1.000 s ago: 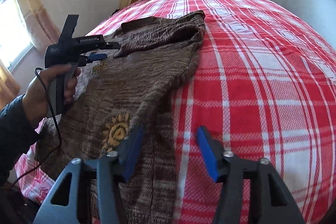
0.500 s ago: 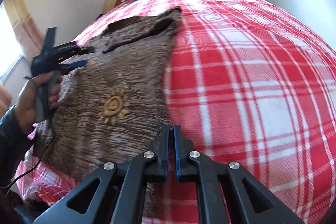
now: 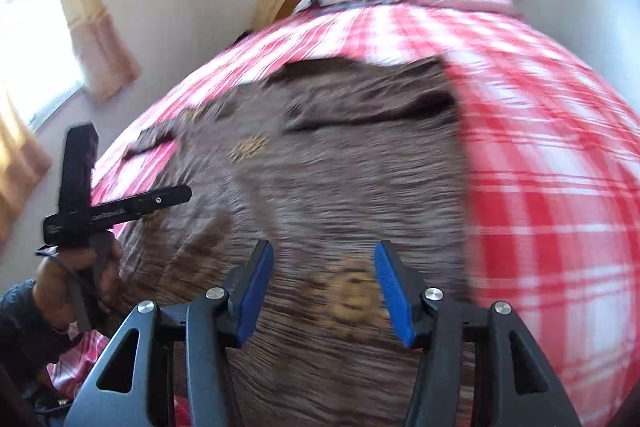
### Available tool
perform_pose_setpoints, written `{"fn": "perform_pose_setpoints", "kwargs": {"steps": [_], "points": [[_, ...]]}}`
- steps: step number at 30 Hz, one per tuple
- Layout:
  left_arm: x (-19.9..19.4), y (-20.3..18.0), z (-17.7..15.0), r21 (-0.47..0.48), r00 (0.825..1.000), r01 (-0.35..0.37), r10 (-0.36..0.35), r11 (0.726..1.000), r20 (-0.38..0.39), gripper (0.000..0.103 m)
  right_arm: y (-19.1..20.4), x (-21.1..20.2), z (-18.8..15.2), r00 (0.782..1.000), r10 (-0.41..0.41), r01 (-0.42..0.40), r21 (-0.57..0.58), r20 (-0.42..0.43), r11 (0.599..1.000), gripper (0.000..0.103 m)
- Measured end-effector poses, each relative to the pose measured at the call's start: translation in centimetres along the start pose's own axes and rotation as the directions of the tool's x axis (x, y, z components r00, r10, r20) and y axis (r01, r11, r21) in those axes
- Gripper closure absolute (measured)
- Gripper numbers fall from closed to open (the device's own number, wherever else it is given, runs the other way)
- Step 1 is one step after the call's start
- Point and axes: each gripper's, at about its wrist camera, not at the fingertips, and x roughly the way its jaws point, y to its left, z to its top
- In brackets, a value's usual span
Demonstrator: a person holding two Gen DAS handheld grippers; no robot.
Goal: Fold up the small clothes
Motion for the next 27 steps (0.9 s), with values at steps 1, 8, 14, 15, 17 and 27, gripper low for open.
{"fn": "perform_pose_setpoints", "kwargs": {"steps": [1,8,14,15,17,27], "points": [[-0.5,0.0,-0.2,0.004,1.000,0.002,-0.002,1.000,0.004,0.023,0.6,1.1,-0.3,0.999,-0.003,0.003,-0.005,-0.034,1.000,0.049],[-4.1,4.0,-0.6,-0.018,0.996,-0.081,0.081,0.997,0.024,0.012,4.5,3.0,-1.2,0.990,-0.083,0.059,-0.201,-0.115,0.978,0.040],[-7.3,11.5,2.1,-0.167,0.965,-0.224,0.242,0.960,0.099,0.008,8.3,3.6,1.6,0.997,0.004,-0.023,-0.264,-0.072,0.964,0.040],[-7.6,12.3,2.1,-0.184,0.959,-0.240,0.262,0.953,0.106,0.008,9.1,4.2,2.3,0.998,0.026,-0.042,-0.269,-0.064,0.962,0.040],[-8.2,14.7,2.9,-0.232,0.942,-0.279,0.312,0.932,0.120,0.008,10.3,5.1,3.0,0.996,0.060,-0.076,-0.268,-0.065,0.960,0.040],[-8.4,22.0,4.8,-0.363,0.887,-0.387,0.450,0.847,0.103,0.008,13.5,9.7,5.3,0.994,0.107,-0.113,-0.248,-0.037,0.962,0.040]]}}
